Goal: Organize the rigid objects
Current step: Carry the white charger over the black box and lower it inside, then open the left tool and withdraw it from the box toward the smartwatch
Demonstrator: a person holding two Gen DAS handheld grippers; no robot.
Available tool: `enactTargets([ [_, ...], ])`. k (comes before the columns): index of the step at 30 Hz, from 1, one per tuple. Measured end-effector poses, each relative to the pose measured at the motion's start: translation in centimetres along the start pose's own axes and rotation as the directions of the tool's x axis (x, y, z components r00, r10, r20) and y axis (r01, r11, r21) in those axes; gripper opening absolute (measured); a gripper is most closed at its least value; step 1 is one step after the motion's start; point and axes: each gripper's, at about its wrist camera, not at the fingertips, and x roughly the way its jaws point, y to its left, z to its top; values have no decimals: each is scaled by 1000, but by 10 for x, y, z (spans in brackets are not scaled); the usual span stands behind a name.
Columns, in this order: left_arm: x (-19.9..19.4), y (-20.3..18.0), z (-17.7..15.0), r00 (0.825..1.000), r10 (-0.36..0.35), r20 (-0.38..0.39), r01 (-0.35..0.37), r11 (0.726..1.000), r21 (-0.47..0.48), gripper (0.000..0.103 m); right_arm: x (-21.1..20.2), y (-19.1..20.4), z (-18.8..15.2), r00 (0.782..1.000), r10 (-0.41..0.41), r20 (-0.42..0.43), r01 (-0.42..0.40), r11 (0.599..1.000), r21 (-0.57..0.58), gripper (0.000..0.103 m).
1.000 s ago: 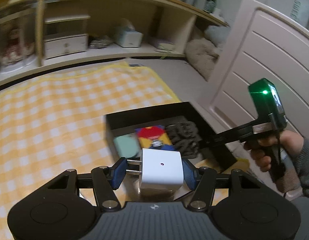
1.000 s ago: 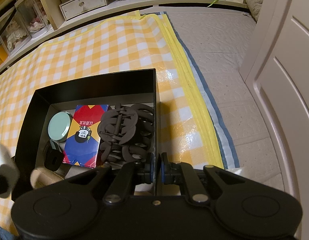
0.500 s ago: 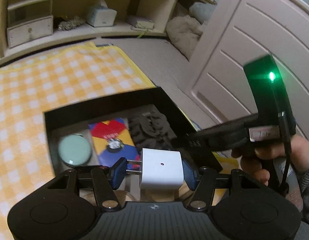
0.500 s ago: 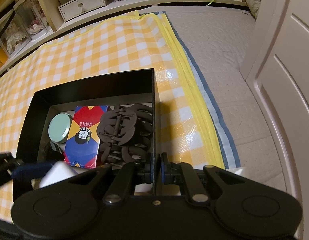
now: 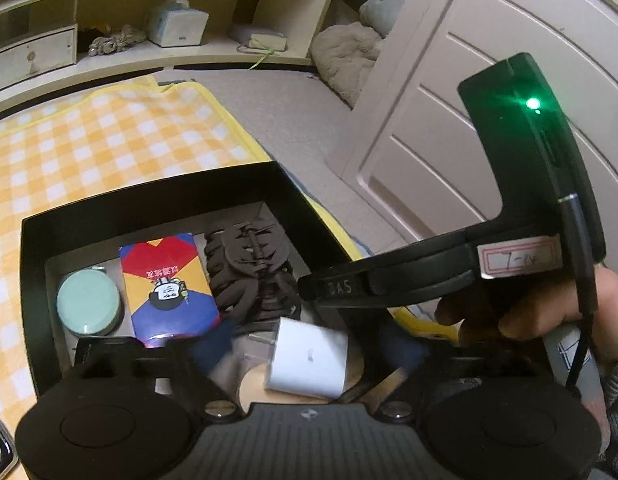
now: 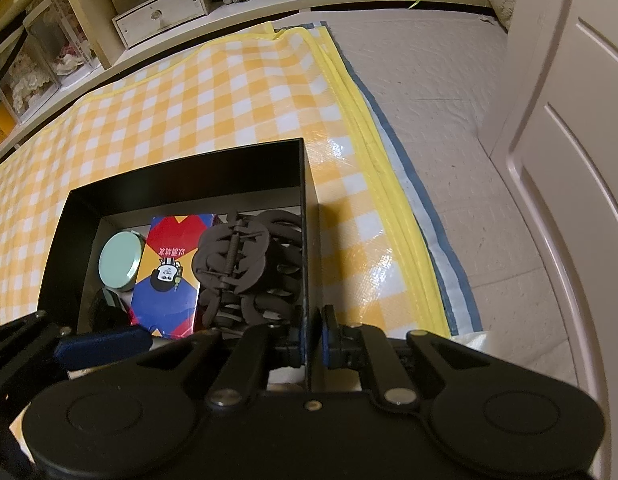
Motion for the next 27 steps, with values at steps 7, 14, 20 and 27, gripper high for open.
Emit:
enactTargets([
  [7, -11, 0, -6, 999, -6, -45, 9, 998, 57, 92, 0, -1, 0, 1000, 0, 0, 0, 1000, 0, 8],
  [14, -27, 5, -14, 998, 3, -62, 1, 998, 65, 93, 0, -1, 0, 1000, 1, 0, -1, 1000, 0, 8],
  [20, -44, 9, -16, 998, 19, -55, -15, 997, 75, 99, 0, -1, 0, 1000, 1, 0, -1, 1000, 1, 8],
  [27, -63, 8, -14, 999, 22, -34, -20, 997, 80, 103, 0, -1, 0, 1000, 2, 0, -2, 1000, 1, 8],
])
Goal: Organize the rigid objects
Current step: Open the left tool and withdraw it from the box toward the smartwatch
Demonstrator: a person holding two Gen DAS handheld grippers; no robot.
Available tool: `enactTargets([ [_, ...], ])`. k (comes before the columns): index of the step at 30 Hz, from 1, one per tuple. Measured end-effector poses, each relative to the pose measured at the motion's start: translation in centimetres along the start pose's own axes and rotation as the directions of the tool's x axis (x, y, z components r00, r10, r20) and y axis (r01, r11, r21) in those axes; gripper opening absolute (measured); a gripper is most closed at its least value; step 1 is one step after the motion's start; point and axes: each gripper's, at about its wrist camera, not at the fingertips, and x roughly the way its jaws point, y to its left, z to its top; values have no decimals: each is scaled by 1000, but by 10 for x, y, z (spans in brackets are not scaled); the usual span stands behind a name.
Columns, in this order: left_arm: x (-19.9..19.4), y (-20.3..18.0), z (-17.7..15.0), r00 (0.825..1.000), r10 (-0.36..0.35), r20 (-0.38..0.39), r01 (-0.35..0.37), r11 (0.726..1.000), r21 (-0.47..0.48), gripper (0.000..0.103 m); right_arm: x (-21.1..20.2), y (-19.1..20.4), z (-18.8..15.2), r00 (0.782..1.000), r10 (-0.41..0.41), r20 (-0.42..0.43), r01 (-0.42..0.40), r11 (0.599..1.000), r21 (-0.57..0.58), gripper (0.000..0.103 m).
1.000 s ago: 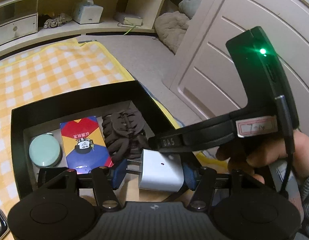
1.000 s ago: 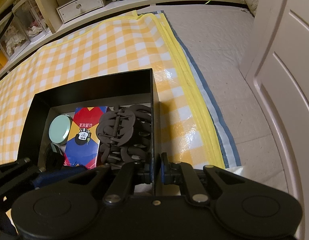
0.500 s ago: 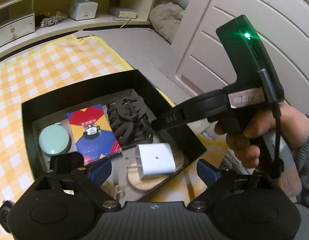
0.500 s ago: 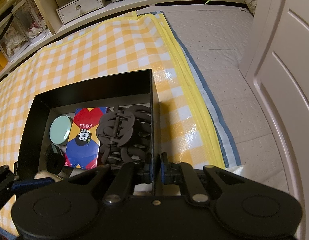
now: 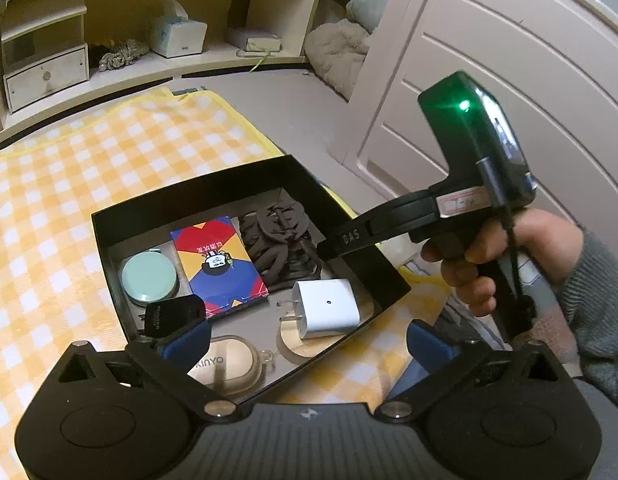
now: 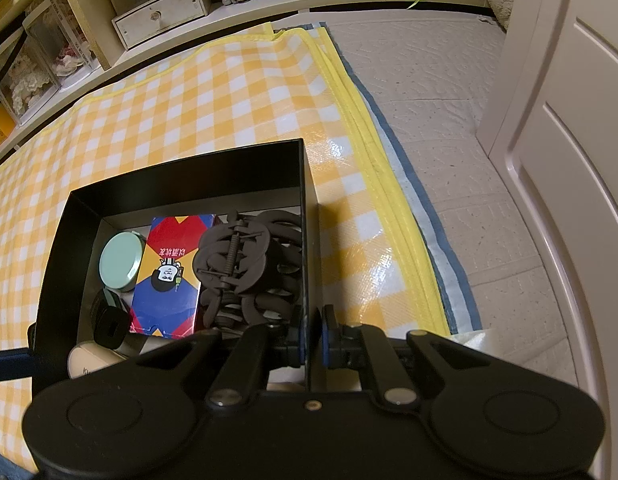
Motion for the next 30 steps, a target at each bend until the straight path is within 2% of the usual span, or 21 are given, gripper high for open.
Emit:
enactTargets([
  [15, -25, -2, -3, 1000, -3, 27, 3, 1000, 12, 103, 0, -1, 0, 1000, -1, 0, 1, 1000, -1, 8],
  [22, -39, 15, -5, 998, 49, 49, -49, 999, -7, 103, 0, 0, 2, 1000, -7, -1, 7, 1000, -5, 7],
  [30, -58, 52, -10, 992, 114, 59, -112, 993, -42, 103, -1, 0, 1, 1000, -11, -1, 11, 1000, -4, 7],
])
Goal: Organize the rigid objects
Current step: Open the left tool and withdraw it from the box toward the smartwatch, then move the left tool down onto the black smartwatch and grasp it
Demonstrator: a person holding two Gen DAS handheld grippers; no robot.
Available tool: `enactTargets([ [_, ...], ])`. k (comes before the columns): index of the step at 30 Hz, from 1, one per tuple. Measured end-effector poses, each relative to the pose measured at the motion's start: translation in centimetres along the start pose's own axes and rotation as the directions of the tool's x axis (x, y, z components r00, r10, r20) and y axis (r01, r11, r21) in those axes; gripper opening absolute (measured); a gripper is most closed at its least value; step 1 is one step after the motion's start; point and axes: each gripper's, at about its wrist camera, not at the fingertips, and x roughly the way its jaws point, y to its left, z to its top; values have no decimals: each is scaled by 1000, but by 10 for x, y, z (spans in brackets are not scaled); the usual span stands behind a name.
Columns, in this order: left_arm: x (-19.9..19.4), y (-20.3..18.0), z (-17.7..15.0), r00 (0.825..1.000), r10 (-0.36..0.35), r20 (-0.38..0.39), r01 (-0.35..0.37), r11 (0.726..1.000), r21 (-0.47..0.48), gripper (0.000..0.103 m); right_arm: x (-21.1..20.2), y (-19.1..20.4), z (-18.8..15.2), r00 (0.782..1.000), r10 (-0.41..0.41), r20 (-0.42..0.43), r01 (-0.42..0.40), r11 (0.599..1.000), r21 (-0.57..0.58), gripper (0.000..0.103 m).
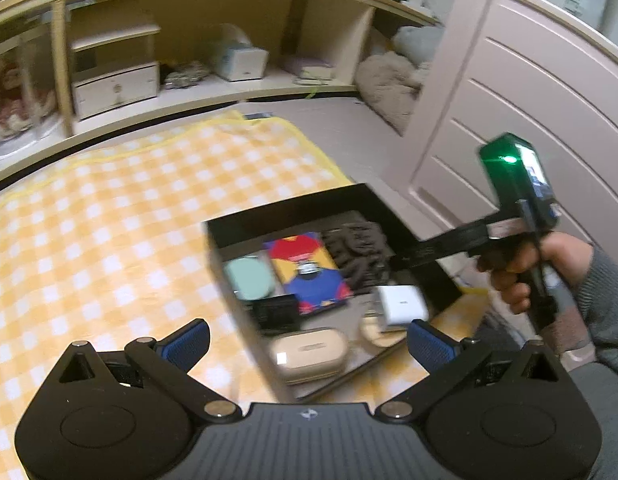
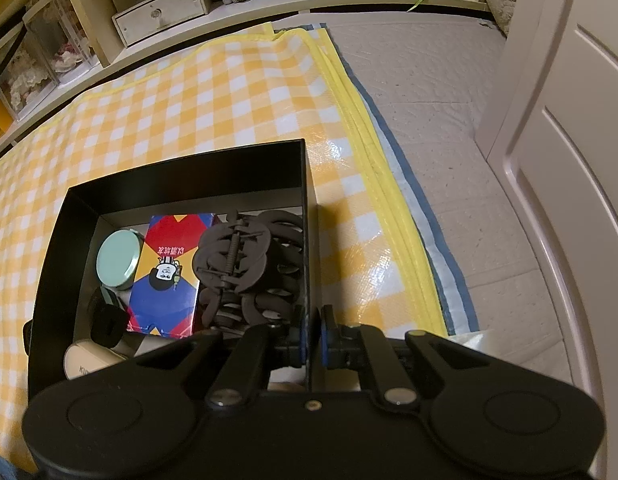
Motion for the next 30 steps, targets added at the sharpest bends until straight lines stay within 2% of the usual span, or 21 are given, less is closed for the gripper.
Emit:
enactTargets([
  [7, -5, 44, -10, 997, 66, -33, -68, 997, -41, 103, 1, 0, 0, 1000, -5, -1, 5, 1000, -6, 7],
  [10, 0, 57, -19, 995, 75, -67, -77, 997, -19, 102, 1, 1, 0, 1000, -7, -1, 7, 1000, -7, 7],
  [15, 21, 74, -33, 983, 106, -149, -104, 994, 21, 81, 1, 1, 0, 1000, -8, -1, 8, 1000, -8, 7],
  [20, 39, 88, -42, 973, 134, -187, -118, 989, 92, 72, 1, 1, 0, 1000, -8, -1, 8, 1000, -9, 7],
  [26, 53, 92, -43, 976, 116, -186, -80, 978, 191, 71, 1, 1, 0, 1000, -7, -1, 7, 1000, -8, 7],
  [27, 56, 93, -44, 973, 112, -200, -72, 978, 197, 66, 1, 1, 0, 1000, -7, -1, 7, 1000, -8, 7],
  [30, 57, 93, -44, 970, 94, -223, -50, 980, 195, 63, 1, 1, 0, 1000, -8, -1, 8, 1000, -10, 7],
])
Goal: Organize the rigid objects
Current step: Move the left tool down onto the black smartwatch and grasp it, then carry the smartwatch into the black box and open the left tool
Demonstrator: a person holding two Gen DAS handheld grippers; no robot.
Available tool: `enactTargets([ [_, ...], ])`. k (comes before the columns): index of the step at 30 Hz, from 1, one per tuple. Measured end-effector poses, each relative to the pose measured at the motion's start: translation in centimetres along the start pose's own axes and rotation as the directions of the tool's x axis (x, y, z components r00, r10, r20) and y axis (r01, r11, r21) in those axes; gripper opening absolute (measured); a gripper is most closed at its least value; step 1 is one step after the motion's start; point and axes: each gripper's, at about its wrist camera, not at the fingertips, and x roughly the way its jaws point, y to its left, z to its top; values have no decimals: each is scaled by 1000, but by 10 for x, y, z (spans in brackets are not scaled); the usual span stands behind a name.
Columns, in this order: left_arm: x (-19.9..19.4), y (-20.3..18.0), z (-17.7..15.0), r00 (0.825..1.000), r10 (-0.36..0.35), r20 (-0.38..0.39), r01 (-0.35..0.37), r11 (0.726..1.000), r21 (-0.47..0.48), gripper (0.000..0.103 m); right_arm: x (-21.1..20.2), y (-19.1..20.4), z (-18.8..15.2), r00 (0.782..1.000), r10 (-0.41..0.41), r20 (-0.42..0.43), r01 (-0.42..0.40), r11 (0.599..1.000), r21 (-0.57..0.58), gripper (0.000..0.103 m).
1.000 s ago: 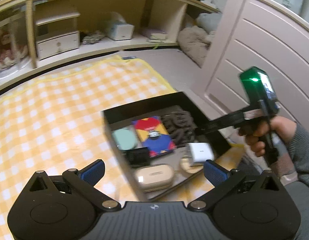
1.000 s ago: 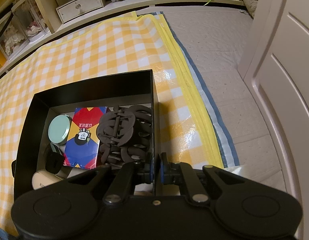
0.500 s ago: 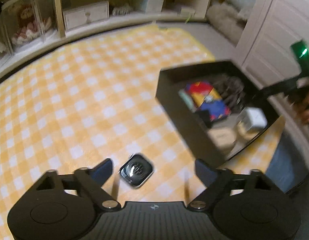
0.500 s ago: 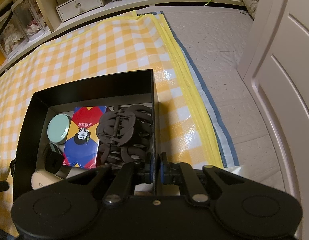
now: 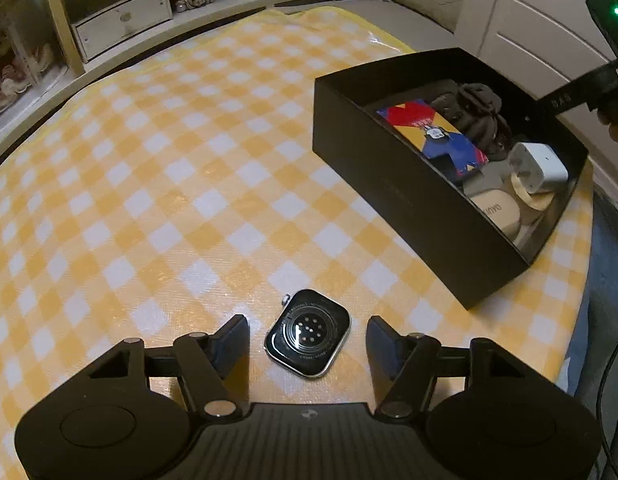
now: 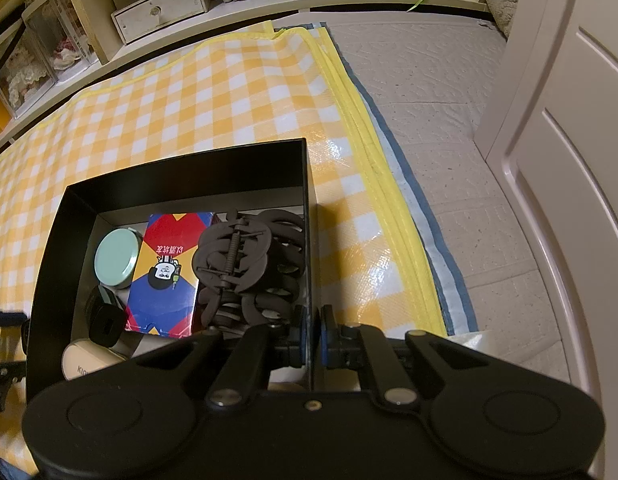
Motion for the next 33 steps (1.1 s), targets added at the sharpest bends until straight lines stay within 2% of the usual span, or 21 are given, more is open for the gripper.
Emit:
enactTargets([
  [2, -3, 0, -1, 999, -34, -16, 34, 999, -22, 60, 0, 0, 0, 1000, 0, -1, 0, 1000, -1, 7],
  [5, -6, -5, -4, 998, -54, -42, 53, 998, -24, 45, 0, 0, 0, 1000, 1, 0, -1, 1000, 0, 7],
  [12, 0, -3, -1, 1000, -21, -13, 20, 999, -46, 45, 0, 0, 0, 1000, -2, 0, 2, 1000, -3, 8],
  [16, 5, -9, 2, 1000, -1, -15, 1, 1000, -9, 44, 0, 1, 0, 1000, -2, 0, 2, 1000, -2, 8],
  [18, 7, -13, 1, 1000, 13, -13, -12, 1000, 14, 40, 0, 1, 0, 1000, -1, 0, 1, 1000, -2, 8],
  [20, 6, -13, 0, 1000, 13, -1, -13, 1000, 7, 40, 0, 0, 0, 1000, -1, 0, 1, 1000, -1, 8],
  [25, -12, -11, 6, 994, 30, 107, -25, 998, -50, 40, 0, 1, 0, 1000, -1, 0, 1, 1000, -2, 8],
  [30, -42, -13, 17, 971, 41, 236, -15, 994, -111, 40, 0, 1, 0, 1000, -1, 0, 1, 1000, -2, 8],
  [33, -53, -21, 28, 962, 20, 273, 6, 995, -97, 40, 0, 1, 0, 1000, -1, 0, 1, 1000, -1, 8],
])
